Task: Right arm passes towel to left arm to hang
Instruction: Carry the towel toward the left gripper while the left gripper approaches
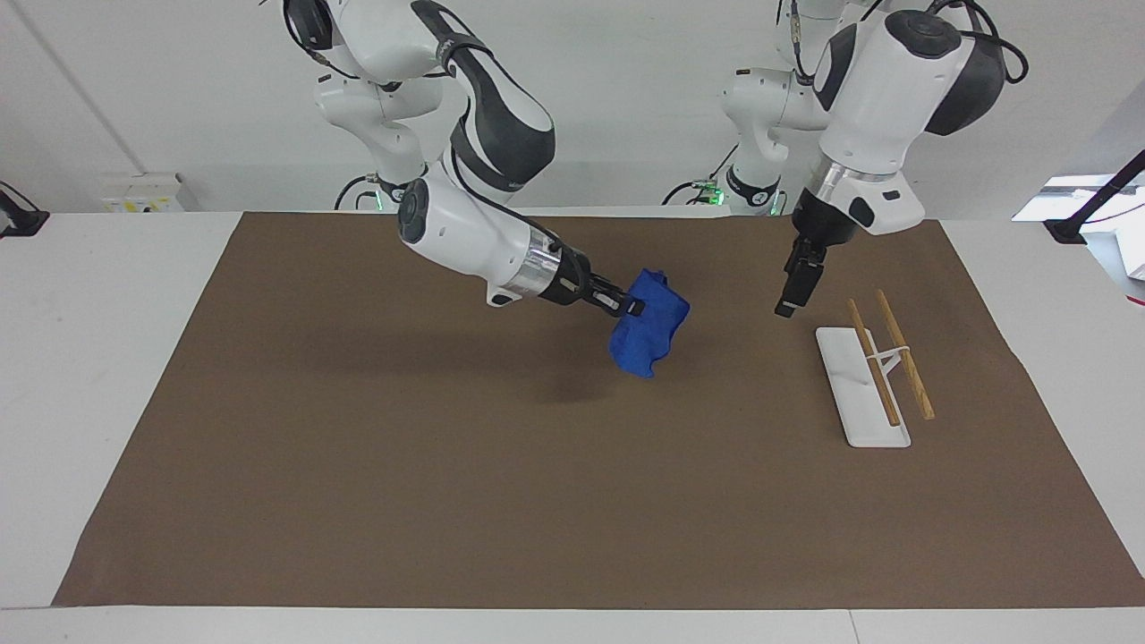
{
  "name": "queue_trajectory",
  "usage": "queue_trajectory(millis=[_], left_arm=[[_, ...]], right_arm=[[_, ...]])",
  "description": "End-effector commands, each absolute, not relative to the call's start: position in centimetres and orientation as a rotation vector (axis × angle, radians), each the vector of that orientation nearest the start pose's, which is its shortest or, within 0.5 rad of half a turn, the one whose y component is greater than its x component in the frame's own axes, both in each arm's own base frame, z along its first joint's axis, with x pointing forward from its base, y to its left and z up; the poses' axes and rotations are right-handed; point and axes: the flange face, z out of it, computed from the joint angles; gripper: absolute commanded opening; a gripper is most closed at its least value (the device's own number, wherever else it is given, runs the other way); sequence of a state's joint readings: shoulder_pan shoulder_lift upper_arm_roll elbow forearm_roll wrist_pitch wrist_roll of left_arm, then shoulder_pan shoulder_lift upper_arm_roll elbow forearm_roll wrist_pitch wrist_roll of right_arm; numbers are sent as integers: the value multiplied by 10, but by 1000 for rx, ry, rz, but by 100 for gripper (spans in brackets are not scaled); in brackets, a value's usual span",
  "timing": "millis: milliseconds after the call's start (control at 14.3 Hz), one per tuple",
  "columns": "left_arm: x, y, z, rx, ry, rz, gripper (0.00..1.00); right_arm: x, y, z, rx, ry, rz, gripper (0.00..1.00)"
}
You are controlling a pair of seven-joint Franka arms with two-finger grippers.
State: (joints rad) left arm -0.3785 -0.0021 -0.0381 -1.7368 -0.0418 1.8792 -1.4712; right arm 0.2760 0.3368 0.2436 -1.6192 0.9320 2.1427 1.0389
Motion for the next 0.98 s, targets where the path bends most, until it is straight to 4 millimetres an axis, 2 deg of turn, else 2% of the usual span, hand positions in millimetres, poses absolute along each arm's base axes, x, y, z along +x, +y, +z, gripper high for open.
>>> queue_trajectory(millis=[0,209,488,767,907], left_arm=[[511,-259,549,-2794,-1697,-37,100],[505,-265,528,-2793,-1668,-20,99],[501,-272,512,-2806,-1666,-30,86],[498,-279,513,-2790,-1710,-30,79],[495,-283,513,-2738,-1793,-19,78]], right_arm=[[584,350,473,-1934,1190,693,1],[584,351,476,-1881,1200,728,1],[584,351,476,-1874,1216,735,1],[585,351,476,-1873,1217,733,2],[584,351,476,-1874,1215,734,2]])
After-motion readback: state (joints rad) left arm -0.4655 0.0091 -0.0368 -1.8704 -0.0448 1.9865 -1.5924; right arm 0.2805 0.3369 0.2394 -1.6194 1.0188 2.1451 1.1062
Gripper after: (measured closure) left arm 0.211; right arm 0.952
